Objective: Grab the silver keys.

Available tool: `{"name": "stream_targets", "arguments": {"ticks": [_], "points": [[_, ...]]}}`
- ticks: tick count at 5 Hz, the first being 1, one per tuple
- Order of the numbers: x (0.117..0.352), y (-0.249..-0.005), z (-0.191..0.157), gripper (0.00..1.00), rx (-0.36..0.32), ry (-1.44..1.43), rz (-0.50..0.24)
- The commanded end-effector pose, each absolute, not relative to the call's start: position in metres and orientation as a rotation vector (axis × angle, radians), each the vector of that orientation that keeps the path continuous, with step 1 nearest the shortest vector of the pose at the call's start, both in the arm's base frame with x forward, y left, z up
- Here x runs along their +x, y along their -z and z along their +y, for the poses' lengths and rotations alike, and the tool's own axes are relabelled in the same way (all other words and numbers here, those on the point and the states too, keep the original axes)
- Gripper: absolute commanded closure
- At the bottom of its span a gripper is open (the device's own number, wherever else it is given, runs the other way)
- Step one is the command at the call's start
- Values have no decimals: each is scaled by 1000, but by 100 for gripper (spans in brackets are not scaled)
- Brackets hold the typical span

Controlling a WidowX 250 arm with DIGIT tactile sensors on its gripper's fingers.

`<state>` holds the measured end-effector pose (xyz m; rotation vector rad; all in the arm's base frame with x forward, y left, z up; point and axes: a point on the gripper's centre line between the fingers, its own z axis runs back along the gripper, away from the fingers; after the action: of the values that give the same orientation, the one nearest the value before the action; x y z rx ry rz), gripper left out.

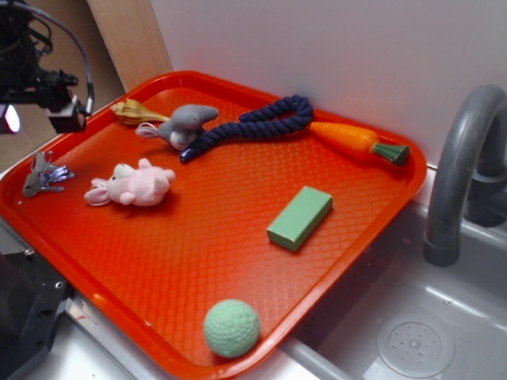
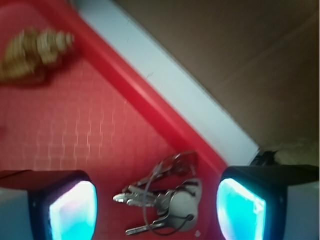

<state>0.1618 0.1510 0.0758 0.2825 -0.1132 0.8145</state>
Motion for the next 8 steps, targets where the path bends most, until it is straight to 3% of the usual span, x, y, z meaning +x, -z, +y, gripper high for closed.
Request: {"name": "stream_targets", "arguments": {"ticks": [1,2,4,5,8], "points": [[143,-65,165,0,343,-804,-149],[140,-62,171,0,339,-805,-149],[157,-43,162,0,303,-777,-145],[155,-36,160,100,330,-775,-148],[144,-33,156,100,358,-764,-148]]}}
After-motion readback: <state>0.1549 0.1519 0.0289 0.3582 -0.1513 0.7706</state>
